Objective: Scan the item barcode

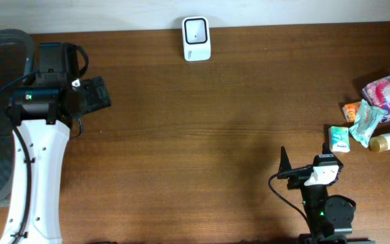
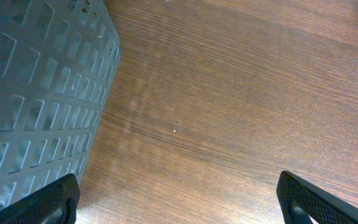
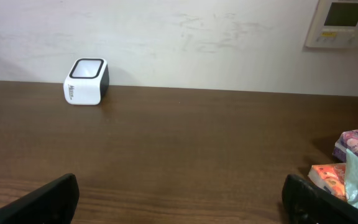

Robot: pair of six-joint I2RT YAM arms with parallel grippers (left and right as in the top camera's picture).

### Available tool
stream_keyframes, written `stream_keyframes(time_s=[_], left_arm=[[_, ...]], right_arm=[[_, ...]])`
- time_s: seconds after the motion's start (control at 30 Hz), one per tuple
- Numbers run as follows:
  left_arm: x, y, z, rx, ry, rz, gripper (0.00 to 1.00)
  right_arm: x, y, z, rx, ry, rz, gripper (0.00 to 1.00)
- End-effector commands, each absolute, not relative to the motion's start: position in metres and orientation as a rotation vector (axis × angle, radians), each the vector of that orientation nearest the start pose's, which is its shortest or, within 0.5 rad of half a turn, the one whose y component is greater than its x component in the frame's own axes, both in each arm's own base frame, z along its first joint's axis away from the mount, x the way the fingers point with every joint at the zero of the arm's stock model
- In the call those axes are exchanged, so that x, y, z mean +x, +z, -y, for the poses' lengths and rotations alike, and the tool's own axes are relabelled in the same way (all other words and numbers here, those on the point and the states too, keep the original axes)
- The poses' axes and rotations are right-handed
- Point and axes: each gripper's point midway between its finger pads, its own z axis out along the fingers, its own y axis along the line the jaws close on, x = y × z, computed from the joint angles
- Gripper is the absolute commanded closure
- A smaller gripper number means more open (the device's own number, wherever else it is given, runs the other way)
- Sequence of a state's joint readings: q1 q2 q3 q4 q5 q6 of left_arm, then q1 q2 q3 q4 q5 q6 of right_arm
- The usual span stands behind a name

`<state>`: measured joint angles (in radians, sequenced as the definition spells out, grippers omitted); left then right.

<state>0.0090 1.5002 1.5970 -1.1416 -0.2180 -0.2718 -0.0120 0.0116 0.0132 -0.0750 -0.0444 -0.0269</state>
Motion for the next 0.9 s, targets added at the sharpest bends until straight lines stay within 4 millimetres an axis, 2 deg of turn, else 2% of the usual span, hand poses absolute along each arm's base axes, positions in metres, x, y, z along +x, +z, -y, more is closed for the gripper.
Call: stream_keyframes(time_s=[0.0,0.23,0.3,0.4,0.43,0.5,0.57,0.6,0.63,0.73,0.8,0.87], left_arm=[[0.360,0.254,-0.044,-0.433,0.204,-2.545,0.01],[0.360,0.254,-0.044,-0.433,0.204,-2.545,0.01],[0.352,0.249,-0.043,-0.433,0.208,-2.581,0.01],[0.343,0.252,-0.020,-0.390,0.032,-2.595,0.01],[0.336,0.246,-0.017,-0.380,0.015,-2.601,0.01],[0.336,0.228,-0.001,-0.333,-0.092,-2.537,0.01],[0.328,0.212,0.001,-0.323,-0.113,-2.493,0.01],[0.322,0.190,0.004,-0.310,-0.143,-2.461,0.01],[0.317,0.177,0.007,-0.303,-0.160,-2.452,0.01],[0.260,0.102,0.006,-0.314,-0.152,-2.506,0.01],[0.243,0.087,0.001,-0.325,-0.116,-2.507,0.01],[0.243,0.092,-0.005,-0.329,-0.081,-2.408,0.01]], right_arm=[[0.246,0.156,-0.004,-0.041,0.002,-1.647,0.01],[0.246,0.156,-0.004,-0.041,0.002,-1.647,0.02],[0.246,0.156,-0.004,-0.041,0.002,-1.647,0.01],[0.246,0.156,-0.004,-0.041,0.002,-1.647,0.01],[0.246,0.156,-0.004,-0.041,0.002,-1.647,0.01],[0.246,0.156,-0.004,-0.041,0.002,-1.647,0.01],[0.246,0.156,-0.004,-0.041,0.002,-1.647,0.01],[0.246,0.156,-0.004,-0.041,0.002,-1.647,0.01],[0.246,0.156,-0.004,-0.041,0.002,-1.647,0.01],[0.246,0.156,-0.004,-0.041,0.002,-1.647,0.01],[0.246,0.156,-0.004,-0.041,0.002,-1.647,0.01],[0.246,0.156,-0.004,-0.041,0.002,-1.647,0.01]])
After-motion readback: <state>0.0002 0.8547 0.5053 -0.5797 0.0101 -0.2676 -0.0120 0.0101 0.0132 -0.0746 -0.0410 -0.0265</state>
